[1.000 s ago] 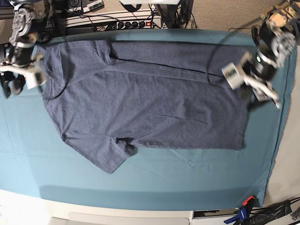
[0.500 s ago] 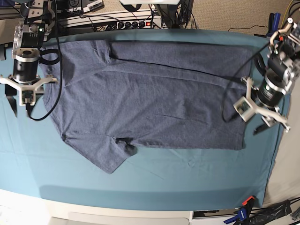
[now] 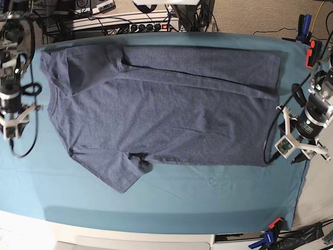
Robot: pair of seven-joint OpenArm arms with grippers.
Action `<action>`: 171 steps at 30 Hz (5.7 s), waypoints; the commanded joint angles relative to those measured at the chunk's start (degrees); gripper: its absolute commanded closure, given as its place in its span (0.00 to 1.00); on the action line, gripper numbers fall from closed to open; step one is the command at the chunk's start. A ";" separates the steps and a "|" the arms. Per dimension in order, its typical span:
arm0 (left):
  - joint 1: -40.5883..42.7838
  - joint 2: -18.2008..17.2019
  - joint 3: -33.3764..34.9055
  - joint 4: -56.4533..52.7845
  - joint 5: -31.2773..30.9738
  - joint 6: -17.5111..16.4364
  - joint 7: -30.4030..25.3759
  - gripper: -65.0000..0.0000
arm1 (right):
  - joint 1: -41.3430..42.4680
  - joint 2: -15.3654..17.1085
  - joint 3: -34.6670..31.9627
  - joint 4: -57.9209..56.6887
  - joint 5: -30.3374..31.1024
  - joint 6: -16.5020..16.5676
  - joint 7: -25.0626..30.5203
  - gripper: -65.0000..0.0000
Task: Fold the T-shirt properly
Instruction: 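Raise both grippers off the shirt and swing them toward the hem, then lower the right gripper to the hem corner beside the sleeve, then lower the left gripper to the opposite hem corner of the shirt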
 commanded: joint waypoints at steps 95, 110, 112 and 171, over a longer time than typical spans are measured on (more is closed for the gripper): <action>-50.60 15.69 -5.16 -86.05 -52.83 -27.71 18.56 0.57 | 76.32 -14.88 -41.92 -86.73 11.26 26.36 -14.49 0.54; -50.60 16.44 -5.16 -86.03 -52.17 -27.69 18.14 0.57 | 72.76 -19.93 -41.92 -86.75 3.06 21.59 -0.52 0.54; -50.60 16.48 -5.16 -86.03 -52.17 -27.71 18.14 0.57 | 72.78 -20.26 -41.92 -86.75 3.06 21.59 -0.50 0.54; -43.80 25.05 -5.16 -86.05 -48.61 -27.65 16.00 0.57 | 67.36 -20.50 -41.92 -82.58 2.80 21.84 2.08 1.00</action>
